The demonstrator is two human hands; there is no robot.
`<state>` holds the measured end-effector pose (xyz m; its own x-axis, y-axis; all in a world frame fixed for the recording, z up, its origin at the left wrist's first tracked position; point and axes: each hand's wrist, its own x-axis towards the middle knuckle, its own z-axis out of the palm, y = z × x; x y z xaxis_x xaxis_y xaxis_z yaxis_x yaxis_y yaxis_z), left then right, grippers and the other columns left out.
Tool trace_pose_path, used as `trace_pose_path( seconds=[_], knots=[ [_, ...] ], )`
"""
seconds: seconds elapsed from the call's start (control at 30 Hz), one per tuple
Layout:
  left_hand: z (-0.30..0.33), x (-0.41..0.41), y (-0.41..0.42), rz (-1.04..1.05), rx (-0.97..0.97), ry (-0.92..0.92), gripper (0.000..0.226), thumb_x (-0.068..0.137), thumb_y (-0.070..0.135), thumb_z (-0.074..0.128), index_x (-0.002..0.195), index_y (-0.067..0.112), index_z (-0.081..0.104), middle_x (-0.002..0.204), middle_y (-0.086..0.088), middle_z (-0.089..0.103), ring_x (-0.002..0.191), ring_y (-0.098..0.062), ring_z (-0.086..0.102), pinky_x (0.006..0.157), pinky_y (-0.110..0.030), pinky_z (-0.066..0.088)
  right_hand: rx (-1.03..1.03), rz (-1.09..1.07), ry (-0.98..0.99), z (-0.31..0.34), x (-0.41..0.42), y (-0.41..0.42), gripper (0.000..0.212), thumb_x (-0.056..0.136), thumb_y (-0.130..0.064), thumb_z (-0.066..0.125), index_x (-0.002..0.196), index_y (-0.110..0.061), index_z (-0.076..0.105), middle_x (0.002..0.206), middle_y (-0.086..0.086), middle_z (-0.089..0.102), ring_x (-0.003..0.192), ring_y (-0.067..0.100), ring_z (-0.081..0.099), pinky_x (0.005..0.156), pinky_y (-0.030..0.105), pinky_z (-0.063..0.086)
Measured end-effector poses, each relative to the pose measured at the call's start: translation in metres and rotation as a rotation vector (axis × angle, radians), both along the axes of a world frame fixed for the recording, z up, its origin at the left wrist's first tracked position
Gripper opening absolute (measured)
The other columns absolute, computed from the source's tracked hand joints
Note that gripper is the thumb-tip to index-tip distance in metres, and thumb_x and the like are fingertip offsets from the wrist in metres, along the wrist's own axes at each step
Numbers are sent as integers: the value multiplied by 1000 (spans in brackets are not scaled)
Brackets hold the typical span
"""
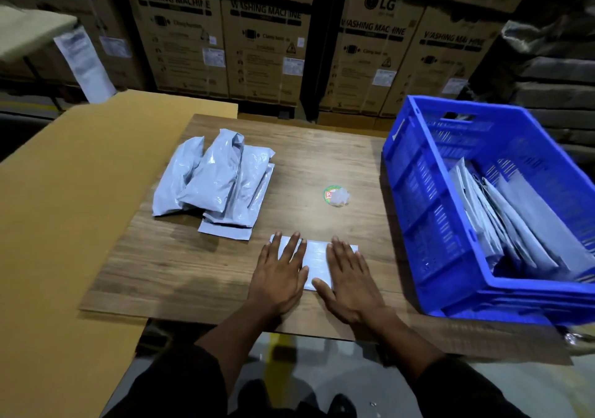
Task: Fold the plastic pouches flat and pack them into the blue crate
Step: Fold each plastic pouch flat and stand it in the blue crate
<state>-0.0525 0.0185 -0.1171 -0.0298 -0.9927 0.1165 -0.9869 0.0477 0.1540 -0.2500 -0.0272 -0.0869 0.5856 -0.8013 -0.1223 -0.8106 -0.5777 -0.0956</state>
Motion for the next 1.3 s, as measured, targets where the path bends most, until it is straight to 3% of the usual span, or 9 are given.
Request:
trace_pose_path(
  seconds=[0.2, 0.4, 0.6, 0.7, 0.83, 0.93, 1.07, 1.2, 1.3],
  knots=[
    [-1, 5, -6, -49, 19, -2, 63, 101, 50, 32, 155, 19, 42, 164, -3, 34, 149, -45, 28, 115, -60, 34, -5, 43, 62, 12, -30, -1, 108, 85, -82, -3, 158, -3, -1, 163, 17, -16, 152, 31, -15, 121, 46, -6],
    [3, 14, -12, -108, 17, 0, 65, 102, 54, 29, 154, 19, 45, 164, -1, 34, 149, -38, 33, 113, -59, 36, -231, 335, -9, 21, -20, 6, 45, 100, -40, 43, 130, -10, 57, 155, 17, 40, 143, 39, 37, 114, 49, 37],
    [9, 17, 2, -249, -128, -119, 78, 94, 58, 44, 156, 11, 38, 166, -5, 30, 155, -25, 21, 119, -61, 17, -317, 244, -142, 32, -12, 8, 25, 97, -33, 47, 99, -15, 63, 140, 10, 59, 123, 31, 60, 87, 39, 57],
    [12, 19, -3, -172, -242, -128, 50, 92, 24, 44, 140, 20, 59, 153, -4, 51, 149, -30, 35, 114, -68, 24, -368, 203, -194, 40, -8, 9, 21, 96, -33, 46, 102, -17, 59, 143, 7, 56, 118, 25, 63, 70, 36, 60],
    [27, 23, -15, -122, -321, -81, 53, 84, 16, 37, 128, 27, 66, 146, -4, 58, 145, -32, 36, 110, -71, 27, -456, 475, -89, 47, -2, 20, 40, 98, -31, 49, 136, -23, 53, 151, -4, 48, 147, 28, 34, 111, 64, 32],
    [34, 23, -18, -168, -367, -45, 57, 79, 10, 39, 126, 29, 67, 151, -4, 53, 149, -31, 28, 110, -71, 28, -465, 536, 21, 50, 5, 22, 29, 101, -35, 45, 120, -28, 66, 144, -7, 55, 150, 32, 25, 107, 72, 27],
    [39, 20, -23, -160, -347, 77, 69, 67, -3, 70, 130, 26, 63, 156, -8, 46, 150, -31, 26, 111, -60, 29, -353, 495, 100, 58, 13, -2, 30, 91, -33, 44, 99, -29, 73, 125, 0, 67, 124, 34, 58, 77, 47, 58],
    [41, 17, -14, 21, -341, 241, 71, 100, 41, 44, 161, 19, 17, 169, -16, 12, 155, -32, 18, 118, -50, 27, -280, 409, 116, 85, 13, -16, 34, 91, -45, 47, 109, -29, 70, 122, -3, 67, 98, 22, 68, 53, 33, 52],
    [25, 15, -4, 92, -330, 238, 77, 101, 49, 39, 163, 17, 7, 170, -14, 4, 155, -32, 19, 120, -50, 27, -281, 376, 104, 99, 5, -25, 34, 81, -25, 73, 115, -29, 68, 118, -8, 69, 77, 21, 70, 46, 30, 46]
  ],
)
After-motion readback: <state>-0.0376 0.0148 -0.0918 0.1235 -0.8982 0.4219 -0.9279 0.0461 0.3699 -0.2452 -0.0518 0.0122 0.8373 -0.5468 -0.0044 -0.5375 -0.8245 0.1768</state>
